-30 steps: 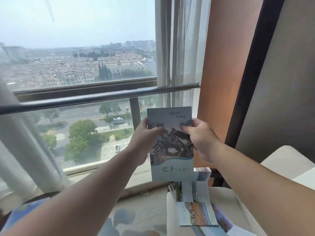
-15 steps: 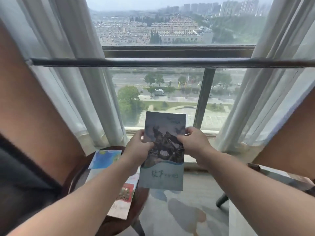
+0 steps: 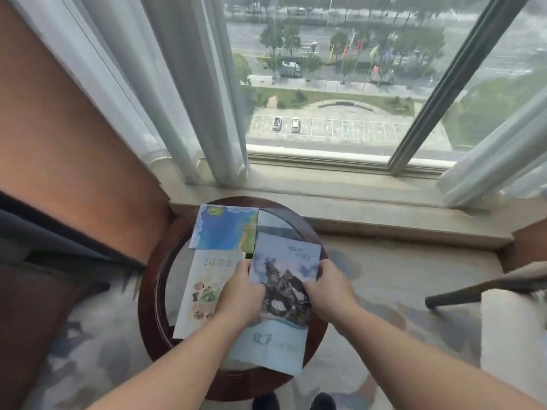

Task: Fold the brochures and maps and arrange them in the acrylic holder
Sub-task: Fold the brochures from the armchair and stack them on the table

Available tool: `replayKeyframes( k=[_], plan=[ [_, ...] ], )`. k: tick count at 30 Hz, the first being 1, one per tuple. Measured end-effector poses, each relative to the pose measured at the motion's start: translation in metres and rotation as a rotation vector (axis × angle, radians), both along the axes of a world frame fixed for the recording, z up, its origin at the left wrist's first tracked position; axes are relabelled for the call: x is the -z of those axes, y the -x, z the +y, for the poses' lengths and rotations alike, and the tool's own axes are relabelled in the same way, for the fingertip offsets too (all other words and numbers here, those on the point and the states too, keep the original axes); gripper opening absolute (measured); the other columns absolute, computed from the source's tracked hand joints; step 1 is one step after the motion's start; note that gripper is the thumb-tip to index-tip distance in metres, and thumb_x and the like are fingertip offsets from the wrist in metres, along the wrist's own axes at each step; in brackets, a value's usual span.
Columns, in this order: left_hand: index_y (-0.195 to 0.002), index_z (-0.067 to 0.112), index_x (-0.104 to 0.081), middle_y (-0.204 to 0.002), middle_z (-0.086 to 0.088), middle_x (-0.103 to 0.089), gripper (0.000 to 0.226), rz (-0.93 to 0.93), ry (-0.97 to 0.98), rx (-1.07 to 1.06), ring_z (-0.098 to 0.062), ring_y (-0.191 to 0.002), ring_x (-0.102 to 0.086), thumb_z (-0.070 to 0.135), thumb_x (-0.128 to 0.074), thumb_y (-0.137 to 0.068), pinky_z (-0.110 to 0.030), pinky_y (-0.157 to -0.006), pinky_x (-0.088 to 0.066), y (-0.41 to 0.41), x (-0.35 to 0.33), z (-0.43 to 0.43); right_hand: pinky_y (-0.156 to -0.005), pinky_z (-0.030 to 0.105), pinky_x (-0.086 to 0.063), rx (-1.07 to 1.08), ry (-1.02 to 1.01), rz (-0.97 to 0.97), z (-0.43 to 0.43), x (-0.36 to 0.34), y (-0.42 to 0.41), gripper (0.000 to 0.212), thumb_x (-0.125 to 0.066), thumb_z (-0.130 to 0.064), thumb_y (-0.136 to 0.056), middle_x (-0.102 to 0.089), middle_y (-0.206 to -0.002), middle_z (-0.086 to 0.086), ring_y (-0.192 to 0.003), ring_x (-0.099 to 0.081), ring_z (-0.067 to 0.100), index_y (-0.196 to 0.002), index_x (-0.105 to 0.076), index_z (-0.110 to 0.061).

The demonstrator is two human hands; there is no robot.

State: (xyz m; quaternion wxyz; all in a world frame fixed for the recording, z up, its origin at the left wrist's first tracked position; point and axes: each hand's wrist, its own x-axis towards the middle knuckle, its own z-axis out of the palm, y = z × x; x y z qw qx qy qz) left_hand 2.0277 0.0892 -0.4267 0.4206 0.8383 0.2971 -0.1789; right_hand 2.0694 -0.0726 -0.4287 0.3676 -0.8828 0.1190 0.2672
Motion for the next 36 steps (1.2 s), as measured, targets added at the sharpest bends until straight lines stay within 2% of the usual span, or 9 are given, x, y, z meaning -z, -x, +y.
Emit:
replayKeyframes(
  k=[4, 9, 12, 20, 24, 28, 30, 33, 36],
  plan=[
    [-0.132, 0.030, -0.034, -0.103, -0.005, -0.062, 0.047, 0.100, -0.143, 0.081, -0.026, -0.085, -0.056, 0.021, -0.052, -0.089, -0.035, -0.070, -0.045, 0.001, 0.064, 0.006, -0.081, 0.040, -0.053, -0.019, 0.022, 0.083, 0.013, 0.061, 0.001, 0.035, -0.052, -0.012, -0.091, -0.065, -0.112, 0.004, -0.090, -0.060, 0.024, -0.124, -0.044, -0.020],
    [-0.138, 0.023, -0.033, -0.112, -0.008, -0.062, 0.051, 0.155, -0.300, 0.187, -0.028, -0.089, -0.056, 0.022, -0.053, -0.091, -0.037, -0.072, -0.047, -0.004, 0.108, 0.009, -0.071, 0.032, -0.042, -0.102, 0.067, 0.124, 0.023, 0.103, 0.001, 0.073, -0.049, -0.009, -0.092, -0.061, -0.121, 0.006, -0.088, -0.054, 0.023, -0.154, -0.013, -0.024],
    [-0.135, 0.018, -0.036, -0.121, -0.008, -0.055, 0.047, 0.159, -0.351, 0.226, -0.029, -0.100, -0.057, 0.020, -0.052, -0.091, -0.038, -0.074, -0.047, -0.005, 0.119, 0.007, -0.067, 0.031, -0.039, -0.126, 0.107, 0.131, 0.028, 0.112, 0.000, 0.082, -0.050, -0.007, -0.090, -0.061, -0.116, 0.007, -0.085, -0.053, 0.023, -0.155, -0.004, -0.022],
    [-0.149, 0.016, -0.021, -0.133, -0.008, -0.045, 0.067, 0.114, -0.470, 0.300, -0.027, -0.113, -0.052, 0.030, -0.056, -0.093, -0.034, -0.073, -0.039, -0.004, 0.131, 0.000, -0.067, 0.035, -0.046, -0.149, 0.170, 0.052, 0.023, 0.125, -0.006, 0.081, -0.053, -0.010, -0.086, -0.061, -0.110, 0.010, -0.087, -0.058, 0.028, -0.153, -0.009, -0.023],
    [-0.149, 0.016, -0.020, -0.133, -0.007, -0.044, 0.069, 0.106, -0.470, 0.318, -0.027, -0.113, -0.052, 0.033, -0.057, -0.093, -0.035, -0.074, -0.042, -0.006, 0.134, 0.001, -0.073, 0.040, -0.051, -0.199, 0.218, 0.014, 0.019, 0.125, -0.007, 0.092, -0.061, -0.014, -0.086, -0.043, -0.116, 0.006, -0.088, -0.055, 0.026, -0.154, -0.001, -0.031],
    [-0.149, 0.016, -0.018, -0.130, -0.006, -0.041, 0.072, 0.056, -0.535, 0.354, -0.025, -0.112, -0.047, 0.034, -0.057, -0.091, -0.033, -0.076, -0.040, -0.005, 0.135, 0.001, -0.098, 0.040, -0.043, -0.548, 0.420, -0.104, 0.013, 0.124, -0.013, 0.103, -0.074, -0.037, -0.082, -0.016, -0.154, 0.003, -0.126, -0.035, 0.029, -0.155, -0.002, -0.027],
    [-0.148, 0.017, -0.020, -0.133, -0.005, -0.038, 0.073, -0.056, -0.613, 0.435, -0.025, -0.118, -0.038, 0.035, -0.057, -0.088, -0.035, -0.091, -0.039, -0.006, 0.139, -0.005, -0.109, 0.041, -0.035, -0.673, 0.481, -0.129, 0.011, 0.125, -0.018, 0.101, -0.073, -0.043, -0.082, -0.008, -0.162, 0.000, -0.142, -0.021, 0.031, -0.155, -0.007, -0.022],
    [-0.152, 0.017, -0.015, -0.157, -0.011, -0.017, 0.075, -0.148, -0.553, 0.567, -0.030, -0.144, -0.009, 0.044, -0.047, -0.089, -0.043, -0.118, -0.010, -0.018, 0.151, -0.025, -0.118, 0.038, -0.023, -0.745, 0.498, -0.183, 0.010, 0.128, -0.022, 0.085, -0.063, -0.035, -0.090, -0.012, -0.163, 0.002, -0.149, -0.011, 0.025, -0.155, -0.012, -0.015],
    [-0.155, 0.021, -0.002, -0.163, -0.009, 0.008, 0.072, -0.114, -0.517, 0.588, -0.026, -0.147, 0.018, 0.054, -0.024, -0.095, -0.045, -0.117, 0.014, -0.021, 0.172, -0.039, -0.121, 0.034, -0.015, -0.770, 0.479, -0.235, 0.008, 0.134, -0.022, 0.066, -0.045, -0.021, -0.099, -0.014, -0.163, 0.007, -0.151, -0.009, 0.021, -0.155, -0.013, -0.010]
  ],
)
